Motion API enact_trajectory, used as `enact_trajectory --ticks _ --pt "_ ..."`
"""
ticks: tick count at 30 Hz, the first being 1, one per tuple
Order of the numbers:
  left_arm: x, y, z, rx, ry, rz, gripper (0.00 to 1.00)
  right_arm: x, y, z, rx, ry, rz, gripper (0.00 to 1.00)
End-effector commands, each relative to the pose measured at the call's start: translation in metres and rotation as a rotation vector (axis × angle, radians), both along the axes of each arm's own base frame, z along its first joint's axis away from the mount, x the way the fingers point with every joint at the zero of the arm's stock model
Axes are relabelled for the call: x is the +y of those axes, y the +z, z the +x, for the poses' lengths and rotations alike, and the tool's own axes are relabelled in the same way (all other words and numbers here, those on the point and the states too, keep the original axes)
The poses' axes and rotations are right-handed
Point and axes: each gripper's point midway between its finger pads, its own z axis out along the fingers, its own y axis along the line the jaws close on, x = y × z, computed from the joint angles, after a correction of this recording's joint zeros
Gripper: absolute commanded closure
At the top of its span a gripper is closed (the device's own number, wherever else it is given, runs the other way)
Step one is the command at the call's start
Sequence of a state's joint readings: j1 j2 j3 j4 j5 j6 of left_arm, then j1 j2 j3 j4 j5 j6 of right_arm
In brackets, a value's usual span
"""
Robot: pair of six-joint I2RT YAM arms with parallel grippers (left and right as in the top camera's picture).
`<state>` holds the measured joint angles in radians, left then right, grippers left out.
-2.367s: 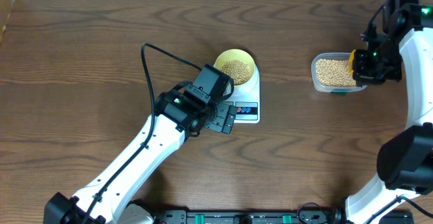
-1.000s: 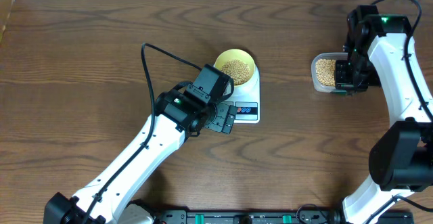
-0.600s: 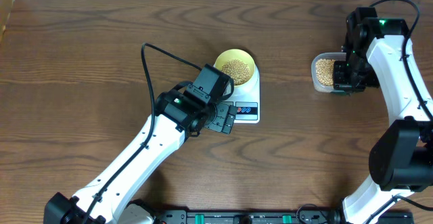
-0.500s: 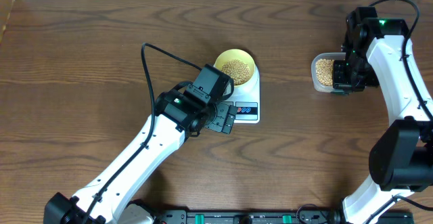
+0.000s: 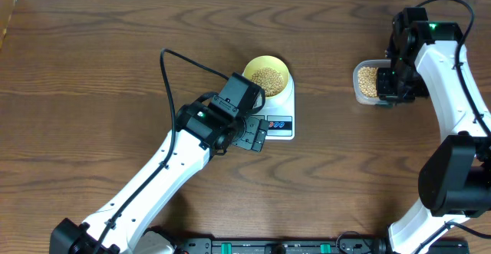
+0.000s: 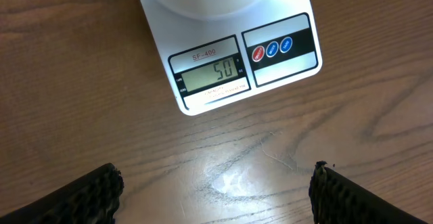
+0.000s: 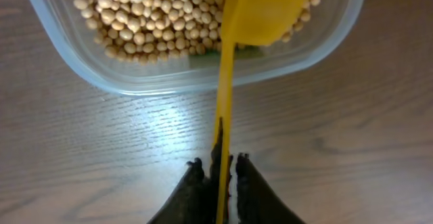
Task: Scoop item into bowl and weigh 50g on scale
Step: 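Lower the scoop into the soybean tub with the right gripper, then open the right gripper to release the scoop in the tub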
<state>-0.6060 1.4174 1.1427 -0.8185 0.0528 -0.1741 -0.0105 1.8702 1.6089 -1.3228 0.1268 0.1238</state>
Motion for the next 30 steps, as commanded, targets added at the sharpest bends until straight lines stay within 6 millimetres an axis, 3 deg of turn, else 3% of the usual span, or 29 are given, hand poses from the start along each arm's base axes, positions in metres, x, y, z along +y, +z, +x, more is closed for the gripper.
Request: enact_trajectory --ticks 1,5,15,23,30 --pt "0.002 0.005 0.0 -0.02 -0.015 0.006 0.09 0.003 0.004 -0.002 -0.011 0.018 -0.002 0.74" --pt "0.002 0.005 0.0 -0.02 -0.015 0.006 0.09 0.003 0.004 -0.001 -0.012 0.02 -0.002 0.62" --pt "0.002 0.005 0.0 -0.02 -0.015 0.006 0.09 0.011 0.011 0.003 -0.043 0.046 0.007 0.59" --pt "0.002 0.005 0.0 -0.02 -0.015 0.006 0.09 0.023 0.044 0.01 -0.171 0.063 0.072 0.53" --pt "0.002 0.005 0.0 -0.02 -0.015 0.006 0.09 0.039 0.081 0.008 -0.3 0.096 0.162 0.3"
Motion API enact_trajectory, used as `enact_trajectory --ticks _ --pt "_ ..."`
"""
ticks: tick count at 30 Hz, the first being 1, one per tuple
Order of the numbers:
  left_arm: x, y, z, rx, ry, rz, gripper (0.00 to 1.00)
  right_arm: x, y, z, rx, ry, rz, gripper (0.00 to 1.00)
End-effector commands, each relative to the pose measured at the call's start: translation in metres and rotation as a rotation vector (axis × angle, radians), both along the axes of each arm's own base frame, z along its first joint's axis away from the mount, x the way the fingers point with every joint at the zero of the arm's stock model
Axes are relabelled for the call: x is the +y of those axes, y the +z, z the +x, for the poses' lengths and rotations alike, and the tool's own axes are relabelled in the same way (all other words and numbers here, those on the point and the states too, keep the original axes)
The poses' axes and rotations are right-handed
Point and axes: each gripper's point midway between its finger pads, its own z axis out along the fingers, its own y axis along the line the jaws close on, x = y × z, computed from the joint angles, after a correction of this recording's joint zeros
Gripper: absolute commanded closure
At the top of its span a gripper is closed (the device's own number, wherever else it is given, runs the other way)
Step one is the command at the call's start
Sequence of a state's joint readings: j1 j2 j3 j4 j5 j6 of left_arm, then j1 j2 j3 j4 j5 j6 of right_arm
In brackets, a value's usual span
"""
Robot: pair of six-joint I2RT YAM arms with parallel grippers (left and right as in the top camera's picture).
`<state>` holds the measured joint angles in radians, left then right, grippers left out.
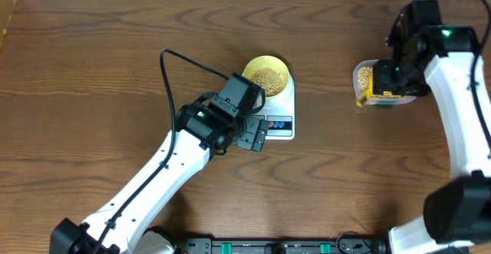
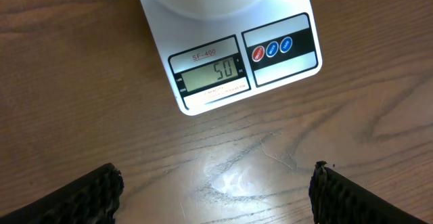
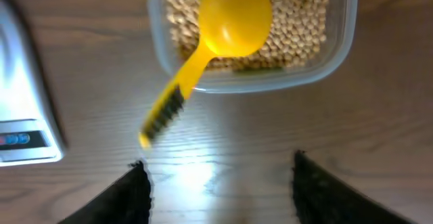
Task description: Scoop item into bowl and weigh 50g on scale
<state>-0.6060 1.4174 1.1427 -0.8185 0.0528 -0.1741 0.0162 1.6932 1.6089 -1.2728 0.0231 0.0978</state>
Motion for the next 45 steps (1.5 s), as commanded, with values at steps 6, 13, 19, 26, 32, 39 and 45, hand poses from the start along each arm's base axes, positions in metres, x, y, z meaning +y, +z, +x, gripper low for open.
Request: enact_trajectory --ticks 6,13,19,26,32,39,45 --pt "0.002 0.005 0.0 -0.02 -0.015 0.006 0.09 0.015 0.059 -0.006 -0.193 0.07 0.113 0.1" --pt "0.002 0.005 0.0 -0.02 -0.015 0.006 0.09 0.008 0.106 -0.033 -0.329 0.081 0.094 0.12" --pt "0.002 0.005 0.0 -0.02 -0.015 0.006 0.09 0.009 0.154 -0.063 -0.501 0.103 0.075 0.12" --pt "0.002 0.005 0.0 -0.02 -0.015 0.006 0.09 0.01 0.192 -0.112 -0.663 0.105 0.066 0.13" --pt "0.002 0.005 0.0 -0.02 -0.015 0.006 0.09 0.012 0.186 -0.175 -0.744 0.025 0.115 0.12" --pt "0.002 0.005 0.0 -0.02 -0.015 0.006 0.09 0.015 0.154 -0.221 -0.88 -0.066 0.198 0.01" --pt "0.002 0.005 0.001 -0.021 -0.015 0.006 0.09 -0.011 0.117 -0.223 -0.983 -0.242 0.149 0.01"
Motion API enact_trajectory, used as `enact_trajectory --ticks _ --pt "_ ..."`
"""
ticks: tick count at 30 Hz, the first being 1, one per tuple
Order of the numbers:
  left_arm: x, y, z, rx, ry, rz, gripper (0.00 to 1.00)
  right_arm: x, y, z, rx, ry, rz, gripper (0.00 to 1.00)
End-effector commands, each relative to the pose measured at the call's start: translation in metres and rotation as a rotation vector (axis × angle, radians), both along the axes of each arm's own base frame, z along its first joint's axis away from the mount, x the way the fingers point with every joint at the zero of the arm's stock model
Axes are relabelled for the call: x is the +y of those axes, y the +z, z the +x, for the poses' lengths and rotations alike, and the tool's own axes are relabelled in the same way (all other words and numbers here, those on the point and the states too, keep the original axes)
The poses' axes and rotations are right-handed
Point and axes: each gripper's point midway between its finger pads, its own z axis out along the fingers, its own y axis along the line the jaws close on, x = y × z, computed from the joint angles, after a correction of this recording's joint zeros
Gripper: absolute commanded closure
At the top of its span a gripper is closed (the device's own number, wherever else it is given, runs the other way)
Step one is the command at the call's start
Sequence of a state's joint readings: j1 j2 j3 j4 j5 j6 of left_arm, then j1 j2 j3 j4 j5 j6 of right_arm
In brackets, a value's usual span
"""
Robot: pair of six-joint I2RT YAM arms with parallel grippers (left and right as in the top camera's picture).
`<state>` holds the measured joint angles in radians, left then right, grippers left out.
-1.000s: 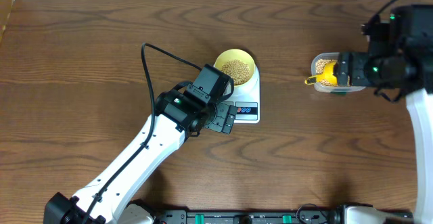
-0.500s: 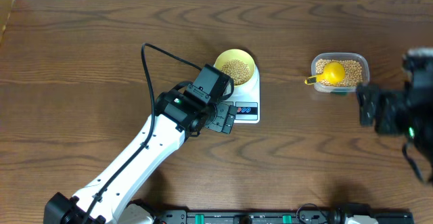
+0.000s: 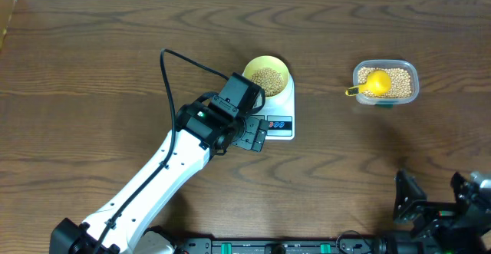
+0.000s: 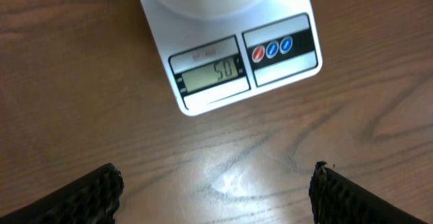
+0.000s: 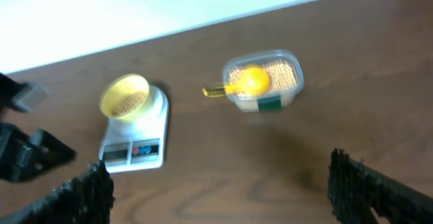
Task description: Scoop item into bowl and weigh 50g on scale
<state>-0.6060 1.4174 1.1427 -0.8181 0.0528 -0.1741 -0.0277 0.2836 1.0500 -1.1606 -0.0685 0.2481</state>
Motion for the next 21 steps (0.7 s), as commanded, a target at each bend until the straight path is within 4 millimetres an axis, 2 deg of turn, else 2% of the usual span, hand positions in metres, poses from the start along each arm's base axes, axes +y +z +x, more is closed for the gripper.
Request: enact_trajectory --ticks 1,4,5,8,14,17,21 --pt "0.002 0.005 0.0 -0.02 -0.015 0.007 0.09 -0.026 -0.019 0.005 -0.054 -0.183 0.055 0.01" --pt "0.002 0.005 0.0 -0.02 -0.015 0.007 0.09 -0.046 -0.033 0.016 -0.152 -0.3 0.046 0.01" --pt "0.002 0.005 0.0 -0.02 -0.015 0.007 0.09 -0.047 -0.05 0.024 -0.167 -0.326 0.122 0.01" --pt "0.002 0.005 0.0 -0.02 -0.015 0.007 0.09 -0.049 -0.066 0.042 -0.206 -0.379 0.278 0.01" --pt "0.002 0.005 0.0 -0.02 -0.015 0.006 0.09 -0.049 -0.08 0.072 -0.282 -0.37 0.319 0.01" --pt "0.002 0.005 0.0 -0.02 -0.015 0.006 0.09 -0.042 -0.081 0.087 -0.34 -0.299 0.247 0.01" --pt "0.002 0.005 0.0 -0.02 -0.015 0.006 0.09 -0.016 -0.075 0.103 -0.445 -0.075 -0.027 0.01"
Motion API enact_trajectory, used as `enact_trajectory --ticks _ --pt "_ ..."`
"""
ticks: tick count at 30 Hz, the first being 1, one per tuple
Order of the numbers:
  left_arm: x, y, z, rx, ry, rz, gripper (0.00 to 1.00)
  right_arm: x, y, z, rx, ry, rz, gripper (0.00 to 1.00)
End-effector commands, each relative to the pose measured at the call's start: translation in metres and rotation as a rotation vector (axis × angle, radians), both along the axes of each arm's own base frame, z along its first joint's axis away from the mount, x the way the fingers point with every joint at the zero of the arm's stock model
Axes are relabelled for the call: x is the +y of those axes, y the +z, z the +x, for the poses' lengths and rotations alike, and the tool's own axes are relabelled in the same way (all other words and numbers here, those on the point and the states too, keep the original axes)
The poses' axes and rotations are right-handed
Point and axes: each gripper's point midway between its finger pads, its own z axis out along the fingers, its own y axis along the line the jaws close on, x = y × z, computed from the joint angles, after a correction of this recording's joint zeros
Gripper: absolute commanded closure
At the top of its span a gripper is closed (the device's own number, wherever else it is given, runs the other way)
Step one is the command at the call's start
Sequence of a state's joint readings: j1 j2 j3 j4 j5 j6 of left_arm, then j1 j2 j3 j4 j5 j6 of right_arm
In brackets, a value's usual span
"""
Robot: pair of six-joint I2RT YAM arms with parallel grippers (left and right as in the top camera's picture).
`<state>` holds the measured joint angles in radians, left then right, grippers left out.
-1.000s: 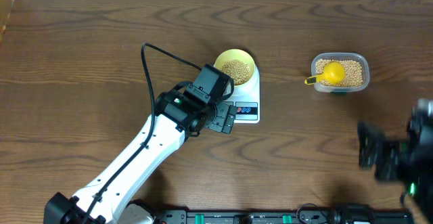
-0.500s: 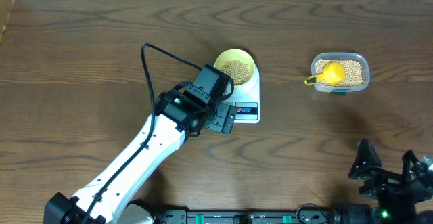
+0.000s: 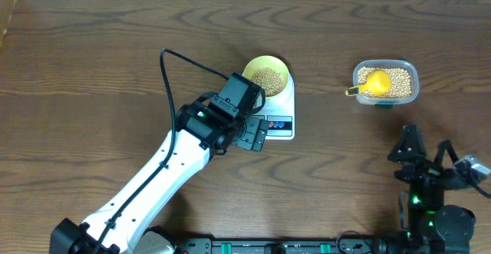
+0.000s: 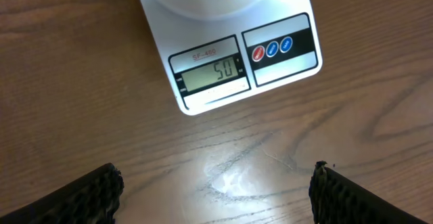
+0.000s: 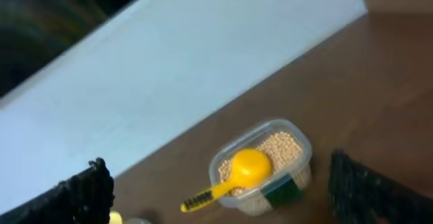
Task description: Scoop item into bowl and weigh 50g on scale
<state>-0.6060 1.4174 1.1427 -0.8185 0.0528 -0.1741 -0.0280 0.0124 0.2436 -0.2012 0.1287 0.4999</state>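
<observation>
The yellow bowl [image 3: 268,74] of soybeans sits on the white scale [image 3: 278,112]; its display [image 4: 216,70] reads 50. My left gripper [image 3: 250,136] hovers open just in front of the scale, with bare table between its fingers [image 4: 88,193]. The clear tub of soybeans [image 3: 386,82] stands at the back right, and the yellow scoop [image 5: 238,171] lies in it with its handle poking out to the left. My right gripper [image 3: 424,164] is open and empty near the front right edge, far from the tub, tilted up toward it.
A black cable [image 3: 184,58] loops from the left arm across the table behind the scale. A white wall [image 5: 189,68] rises beyond the table's far edge. Dark rails [image 3: 276,246] run along the front edge.
The right arm has swung a little at the front right, and its camera now looks more steeply up at the tub and wall. The left arm, scale and scoop have not moved.
My right gripper was shut on the scoop's handle over the tub of soybeans. Then it was open just above the tub with the scoop left lying in the beans. Later it had pulled back to the front right edge, where it remains. The scale read 50 throughout.
</observation>
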Motion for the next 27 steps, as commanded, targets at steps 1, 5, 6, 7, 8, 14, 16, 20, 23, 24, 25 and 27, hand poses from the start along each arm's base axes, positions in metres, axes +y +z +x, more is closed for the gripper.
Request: enact_trajectory --ticks 1,5,6,7,8,14,16,20,23,24,25,27 --pt "0.002 0.005 0.001 -0.021 -0.015 0.006 0.09 0.026 -0.008 0.009 -0.013 0.138 -0.343 0.01" --pt "0.002 0.005 0.0 -0.02 -0.015 0.006 0.09 0.028 -0.026 0.014 0.008 0.152 -0.382 0.01" --pt "0.002 0.005 0.001 -0.021 -0.015 0.006 0.09 0.028 -0.029 0.015 0.015 0.153 -0.369 0.01" --pt "0.002 0.005 0.0 -0.02 -0.015 0.006 0.09 0.028 -0.034 0.016 0.022 0.156 -0.348 0.01" --pt "0.002 0.005 0.0 -0.02 -0.015 0.006 0.09 0.028 -0.04 0.017 0.034 0.158 -0.334 0.01" --pt "0.002 0.005 0.0 -0.02 -0.015 0.006 0.09 0.028 -0.063 0.02 0.08 0.165 -0.329 0.01" --pt "0.002 0.005 0.001 -0.021 -0.015 0.006 0.09 0.028 -0.076 0.022 0.106 0.167 -0.326 0.01" --pt "0.002 0.005 0.0 -0.02 -0.015 0.006 0.09 0.024 -0.082 0.022 0.131 0.151 -0.326 0.01" --pt "0.002 0.005 0.0 -0.02 -0.015 0.006 0.09 0.024 -0.082 0.022 0.132 0.151 -0.326 0.01" --pt "0.002 0.005 0.0 -0.02 -0.015 0.006 0.09 0.024 -0.082 0.022 0.132 0.151 -0.325 0.01" --pt "0.002 0.005 0.001 -0.021 -0.015 0.006 0.09 0.024 -0.082 0.022 0.132 0.152 -0.326 0.01" --pt "0.002 0.005 0.0 -0.02 -0.015 0.006 0.09 0.024 -0.082 0.022 0.132 0.151 -0.325 0.01"
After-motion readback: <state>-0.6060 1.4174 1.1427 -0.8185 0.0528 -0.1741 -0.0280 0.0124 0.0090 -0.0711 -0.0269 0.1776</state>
